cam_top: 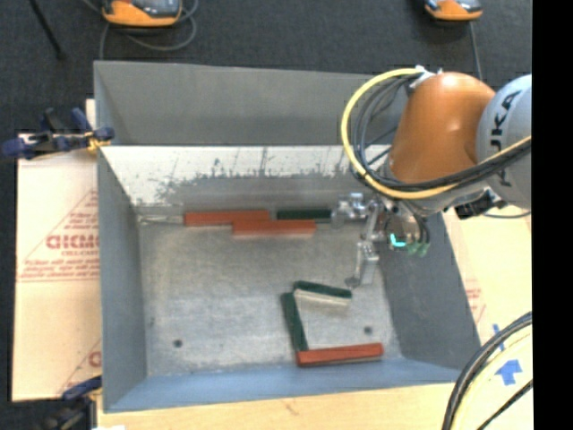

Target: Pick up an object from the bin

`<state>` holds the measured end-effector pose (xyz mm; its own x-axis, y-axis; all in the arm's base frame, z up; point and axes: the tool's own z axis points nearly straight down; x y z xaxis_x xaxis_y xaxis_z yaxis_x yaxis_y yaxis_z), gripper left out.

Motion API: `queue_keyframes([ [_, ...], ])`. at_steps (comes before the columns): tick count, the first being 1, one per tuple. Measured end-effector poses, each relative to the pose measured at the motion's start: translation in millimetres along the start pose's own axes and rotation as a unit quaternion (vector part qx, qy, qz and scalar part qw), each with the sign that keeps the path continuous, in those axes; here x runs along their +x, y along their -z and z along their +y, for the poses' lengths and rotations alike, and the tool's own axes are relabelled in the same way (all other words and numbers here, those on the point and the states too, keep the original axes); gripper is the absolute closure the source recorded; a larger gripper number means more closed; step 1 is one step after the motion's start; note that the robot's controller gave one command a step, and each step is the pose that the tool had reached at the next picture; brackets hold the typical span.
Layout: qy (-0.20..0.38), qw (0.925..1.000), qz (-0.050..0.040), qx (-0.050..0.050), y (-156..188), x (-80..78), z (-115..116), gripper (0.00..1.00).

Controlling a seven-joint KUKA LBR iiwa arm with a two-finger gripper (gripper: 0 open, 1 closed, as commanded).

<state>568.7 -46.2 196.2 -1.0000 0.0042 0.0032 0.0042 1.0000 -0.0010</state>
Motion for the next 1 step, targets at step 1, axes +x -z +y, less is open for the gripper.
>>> queue_keyframes([
  [1, -0.079, 0.9969, -0.0007, -0.001, -129.1, -14.0, 11.9, 0.00],
])
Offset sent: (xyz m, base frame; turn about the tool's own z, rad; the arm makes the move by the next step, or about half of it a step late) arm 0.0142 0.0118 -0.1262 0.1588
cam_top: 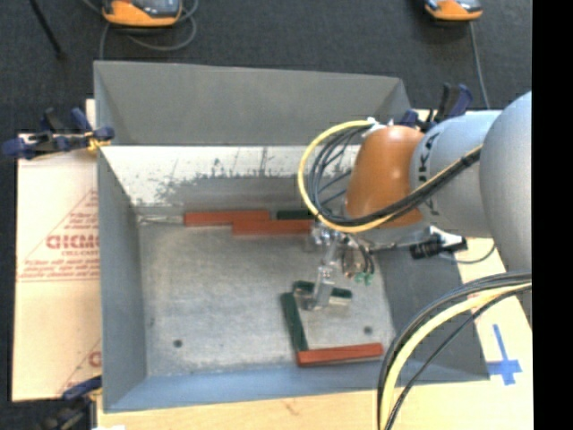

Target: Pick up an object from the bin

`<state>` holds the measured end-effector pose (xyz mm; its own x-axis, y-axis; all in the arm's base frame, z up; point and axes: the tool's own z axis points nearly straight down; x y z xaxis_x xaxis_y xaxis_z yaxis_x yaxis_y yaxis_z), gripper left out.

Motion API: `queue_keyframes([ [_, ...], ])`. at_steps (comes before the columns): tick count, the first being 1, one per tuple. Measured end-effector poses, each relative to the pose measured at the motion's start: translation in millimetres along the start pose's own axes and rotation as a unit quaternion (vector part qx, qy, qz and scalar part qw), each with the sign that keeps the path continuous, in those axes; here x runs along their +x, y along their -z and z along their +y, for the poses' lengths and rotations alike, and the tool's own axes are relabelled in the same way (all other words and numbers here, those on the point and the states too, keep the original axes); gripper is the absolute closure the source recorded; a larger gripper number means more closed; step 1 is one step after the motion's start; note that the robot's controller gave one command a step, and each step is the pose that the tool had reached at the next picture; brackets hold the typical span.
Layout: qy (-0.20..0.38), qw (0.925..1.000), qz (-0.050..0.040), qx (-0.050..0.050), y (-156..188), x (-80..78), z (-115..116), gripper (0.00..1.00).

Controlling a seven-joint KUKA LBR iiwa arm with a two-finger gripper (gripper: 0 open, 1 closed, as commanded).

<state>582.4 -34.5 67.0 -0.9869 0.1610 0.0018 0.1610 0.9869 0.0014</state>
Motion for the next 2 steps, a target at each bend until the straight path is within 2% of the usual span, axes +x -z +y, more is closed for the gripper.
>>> queue_keyframes([
  [1, -0.132, 0.9912, -0.0043, 0.000, 34.4, 7.4, -6.6, 0.00],
  [2, -0.252, 0.9678, -0.0010, 0.000, 34.7, 16.6, -9.8, 0.00],
])
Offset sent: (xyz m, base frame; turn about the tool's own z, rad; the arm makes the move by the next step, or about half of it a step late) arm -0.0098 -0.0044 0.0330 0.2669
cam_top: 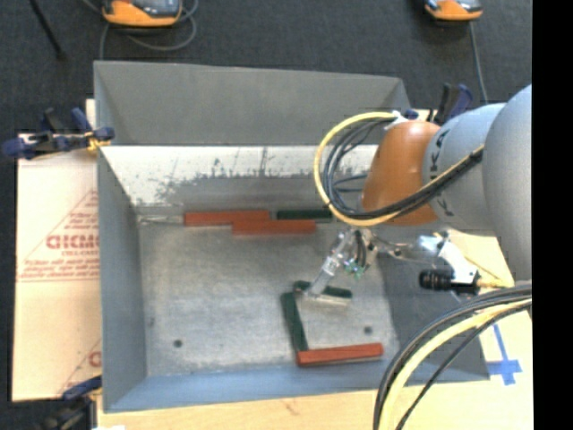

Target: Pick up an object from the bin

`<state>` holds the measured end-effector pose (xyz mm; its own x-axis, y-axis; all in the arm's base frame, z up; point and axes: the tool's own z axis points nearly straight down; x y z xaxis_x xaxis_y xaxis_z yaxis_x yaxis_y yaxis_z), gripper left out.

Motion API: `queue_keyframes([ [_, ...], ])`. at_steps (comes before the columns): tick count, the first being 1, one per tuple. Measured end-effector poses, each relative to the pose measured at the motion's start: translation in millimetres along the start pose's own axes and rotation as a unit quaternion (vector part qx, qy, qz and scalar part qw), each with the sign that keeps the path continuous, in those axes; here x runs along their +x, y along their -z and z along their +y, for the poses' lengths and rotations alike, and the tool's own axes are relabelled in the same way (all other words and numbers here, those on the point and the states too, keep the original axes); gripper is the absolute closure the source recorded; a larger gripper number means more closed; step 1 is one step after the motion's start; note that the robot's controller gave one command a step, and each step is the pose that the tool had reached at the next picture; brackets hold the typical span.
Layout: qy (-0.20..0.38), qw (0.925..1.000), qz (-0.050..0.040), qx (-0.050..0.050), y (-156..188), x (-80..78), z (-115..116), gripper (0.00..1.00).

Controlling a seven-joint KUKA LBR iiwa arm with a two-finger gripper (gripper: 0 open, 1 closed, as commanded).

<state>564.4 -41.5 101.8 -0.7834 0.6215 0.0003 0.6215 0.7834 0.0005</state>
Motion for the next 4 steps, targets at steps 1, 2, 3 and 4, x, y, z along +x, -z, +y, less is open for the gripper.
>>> queue_keyframes([
  [1, -0.082, 0.9966, -0.0005, -0.001, -31.0, 14.5, -0.5, 0.00],
  [2, -0.080, 0.9968, -0.0019, 0.000, -30.0, 13.1, -0.9, 0.00],
  [3, -0.079, 0.9969, -0.0014, 0.001, -30.4, 12.9, -1.4, 1.00],
  [4, -0.076, 0.9971, -0.0023, -0.001, -10.2, 11.7, -1.0, 1.00],
])
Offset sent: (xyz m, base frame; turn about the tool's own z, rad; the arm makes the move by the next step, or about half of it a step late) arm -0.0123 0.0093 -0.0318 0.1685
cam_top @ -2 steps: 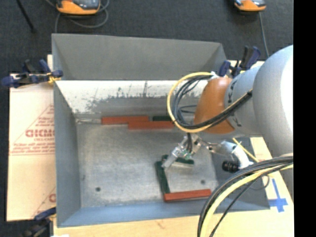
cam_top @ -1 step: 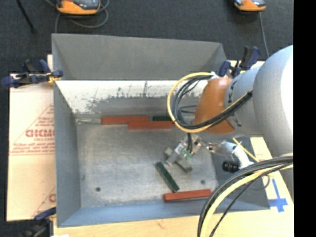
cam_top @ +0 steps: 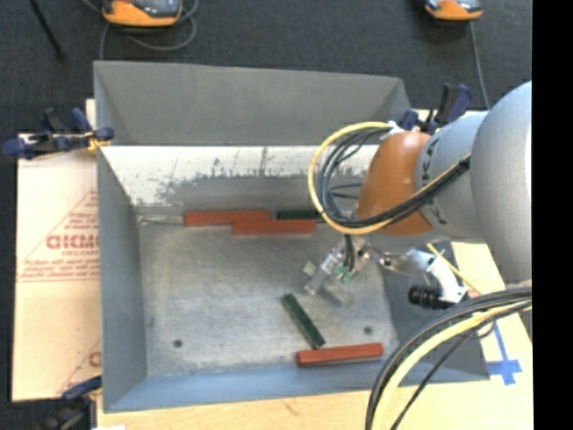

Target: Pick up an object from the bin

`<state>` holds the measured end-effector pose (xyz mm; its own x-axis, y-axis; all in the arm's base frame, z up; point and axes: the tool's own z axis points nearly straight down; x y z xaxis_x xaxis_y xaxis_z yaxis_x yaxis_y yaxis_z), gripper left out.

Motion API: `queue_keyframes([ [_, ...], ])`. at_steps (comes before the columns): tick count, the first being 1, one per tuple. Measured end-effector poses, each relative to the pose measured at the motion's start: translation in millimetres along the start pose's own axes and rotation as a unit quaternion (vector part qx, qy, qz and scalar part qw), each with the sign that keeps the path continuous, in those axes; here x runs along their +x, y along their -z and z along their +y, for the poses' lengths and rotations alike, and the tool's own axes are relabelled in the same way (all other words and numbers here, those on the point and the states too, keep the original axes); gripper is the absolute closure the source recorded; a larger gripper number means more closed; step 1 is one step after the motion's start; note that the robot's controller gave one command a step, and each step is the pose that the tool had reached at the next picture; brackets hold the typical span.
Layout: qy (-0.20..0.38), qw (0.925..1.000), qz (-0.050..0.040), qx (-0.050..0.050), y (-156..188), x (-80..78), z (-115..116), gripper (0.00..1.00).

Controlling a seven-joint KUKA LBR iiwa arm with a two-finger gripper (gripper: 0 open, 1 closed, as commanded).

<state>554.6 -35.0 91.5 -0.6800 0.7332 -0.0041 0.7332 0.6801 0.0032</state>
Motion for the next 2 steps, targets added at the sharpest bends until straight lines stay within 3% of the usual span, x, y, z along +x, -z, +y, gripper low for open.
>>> queue_keyframes([
  [1, 0.003, 1.0000, -0.0002, -0.001, 31.0, -1.8, 0.5, 1.00],
  [2, 0.006, 1.0000, -0.0010, 0.000, 32.1, -3.6, 0.2, 1.00],
])
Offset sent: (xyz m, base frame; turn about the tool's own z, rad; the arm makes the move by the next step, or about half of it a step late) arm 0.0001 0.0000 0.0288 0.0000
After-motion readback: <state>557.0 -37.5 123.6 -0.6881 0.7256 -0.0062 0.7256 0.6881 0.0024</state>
